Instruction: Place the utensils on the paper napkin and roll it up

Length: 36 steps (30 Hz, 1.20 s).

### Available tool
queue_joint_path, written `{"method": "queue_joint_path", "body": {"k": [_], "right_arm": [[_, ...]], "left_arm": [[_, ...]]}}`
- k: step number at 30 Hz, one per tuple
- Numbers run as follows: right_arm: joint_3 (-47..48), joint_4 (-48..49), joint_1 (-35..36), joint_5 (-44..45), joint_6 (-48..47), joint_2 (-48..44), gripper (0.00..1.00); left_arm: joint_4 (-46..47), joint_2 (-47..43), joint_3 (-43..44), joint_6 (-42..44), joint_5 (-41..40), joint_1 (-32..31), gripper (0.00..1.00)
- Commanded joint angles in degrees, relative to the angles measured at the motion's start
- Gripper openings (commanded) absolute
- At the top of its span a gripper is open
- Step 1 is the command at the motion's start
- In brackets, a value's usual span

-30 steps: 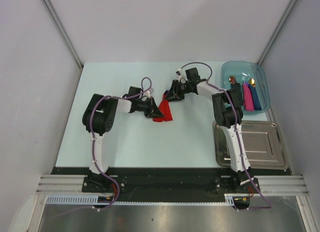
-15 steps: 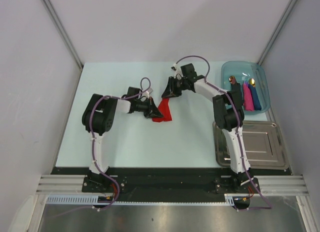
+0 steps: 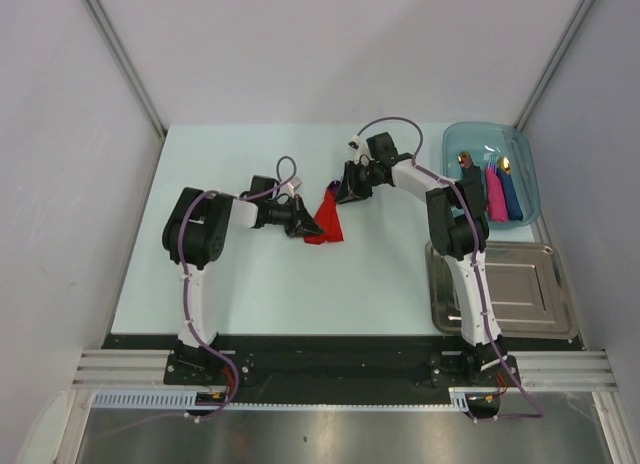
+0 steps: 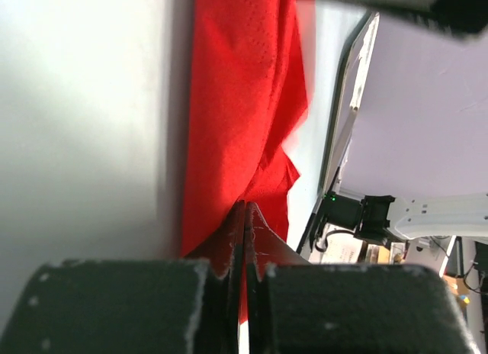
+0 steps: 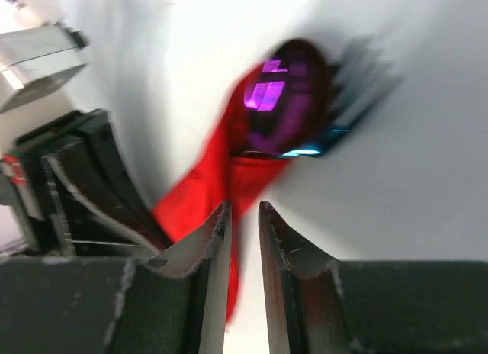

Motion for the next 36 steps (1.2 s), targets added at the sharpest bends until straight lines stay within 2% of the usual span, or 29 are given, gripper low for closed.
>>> {"method": "queue_joint_path", "body": {"k": [1,8,14,19,27,30,34,36], "right_arm": [[0.22,-1.93,-1.01,3.88,-4.79,-0.85,0.26],[0.49,1.05,0.39,-0.68,-3.83,-4.18,0.29],[-1.18,7.64,2.06,-6.83,2.41,-6.91,0.32],[-2.32,9.84,2.68,-8.51,8.11,-3.76,0.3],[-6.62,10.81,2.06,-7.37,9.88,0.38,0.28],[-8.03,11.34,1.71,-6.58,9.45,1.08,0.28],[-7.51,9.06,1.45,-4.47,6.64,2.66,0.28],[-7.16,8.53,1.36,-3.59,5.85,3.54,0.27]], "left_arm": [[-1.52,2.47,-1.91,0.88,-3.82,1.62,0.0],[-1.0,2.65,-1.91,0.36,-4.09,1.71,0.0],[-0.91,2.47,-1.99,0.27,-4.09,1.71,0.0],[-0.56,2.21,-2.61,0.27,-4.09,1.71,0.0],[2.08,1.77,-3.4,-0.7,-2.33,1.71,0.0],[3.48,1.15,-4.19,-1.31,-1.19,1.71,0.02],[5.5,-1.39,-6.03,-0.79,0.92,1.71,0.15],[6.56,-2.71,-8.31,-1.05,2.67,1.71,0.17]]}}
